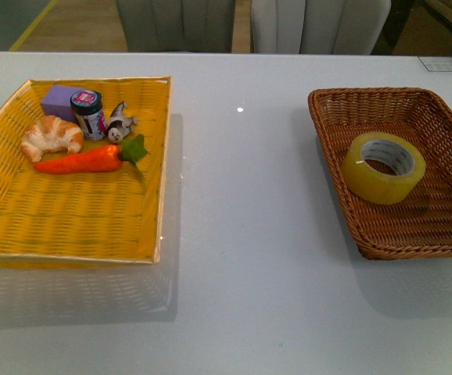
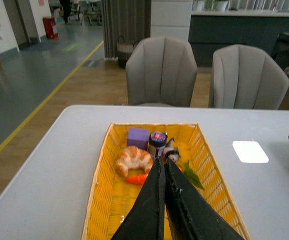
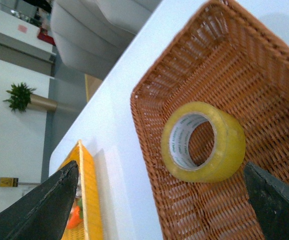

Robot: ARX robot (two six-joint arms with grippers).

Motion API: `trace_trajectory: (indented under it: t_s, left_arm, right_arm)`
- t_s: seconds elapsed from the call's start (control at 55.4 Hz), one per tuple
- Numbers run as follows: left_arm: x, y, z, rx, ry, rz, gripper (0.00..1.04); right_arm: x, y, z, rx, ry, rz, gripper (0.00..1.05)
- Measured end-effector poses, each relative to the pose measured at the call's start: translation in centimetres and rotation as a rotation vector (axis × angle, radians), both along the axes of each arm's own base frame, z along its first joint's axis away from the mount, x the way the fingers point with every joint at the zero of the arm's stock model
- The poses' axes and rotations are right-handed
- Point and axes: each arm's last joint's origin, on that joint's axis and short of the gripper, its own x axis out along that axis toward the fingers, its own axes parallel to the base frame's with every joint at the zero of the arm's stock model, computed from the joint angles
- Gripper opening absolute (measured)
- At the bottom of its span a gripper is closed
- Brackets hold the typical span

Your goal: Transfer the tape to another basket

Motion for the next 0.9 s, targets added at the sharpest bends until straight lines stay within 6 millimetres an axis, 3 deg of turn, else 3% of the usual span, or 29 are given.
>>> trace_trajectory:
  t_s: [0.036, 0.108, 0.198, 0.289, 0.433, 0.505, 0.902]
  left_arm:
    - [0.0, 0.0, 0.0, 0.000, 0.000, 0.000, 0.02]
    - [0.0, 0.0, 0.0, 0.000, -0.001, 0.000, 0.02]
    - [0.0, 0.0, 0.0, 0.000, -0.001, 0.000, 0.02]
    - [0.0, 0.0, 0.0, 0.000, -0.001, -0.001, 0.02]
    - [0.0, 0.0, 0.0, 0.000, -0.001, 0.000, 0.02]
    - [0.0, 0.0, 0.0, 0.000, -0.001, 0.000, 0.02]
    - [0.0, 0.0, 0.0, 0.000, -0.001, 0.000, 0.02]
  right_arm:
    - [-1.0, 0.1, 0.5, -0.014, -0.020, -0.010, 0.95]
    - [-2.7, 0.6, 1.3, -0.272, -0.168, -0.102, 0.84]
    - [-4.3, 2.2, 1.7, -0.587, -0.271, -0.121, 0.67]
    - [-5.6, 3.5, 1.6, -0.749, -0.280, -0.091, 0.49]
    - [-7.4, 4.9, 1.6, -0.823, -0.283, -0.081, 0.21]
    - [-8.4, 5.7, 1.6, -0.833, -0.283, -0.075, 0.02]
    - [-11.5, 8.0, 2.3, -0.850, -0.307, -0.079, 0.02]
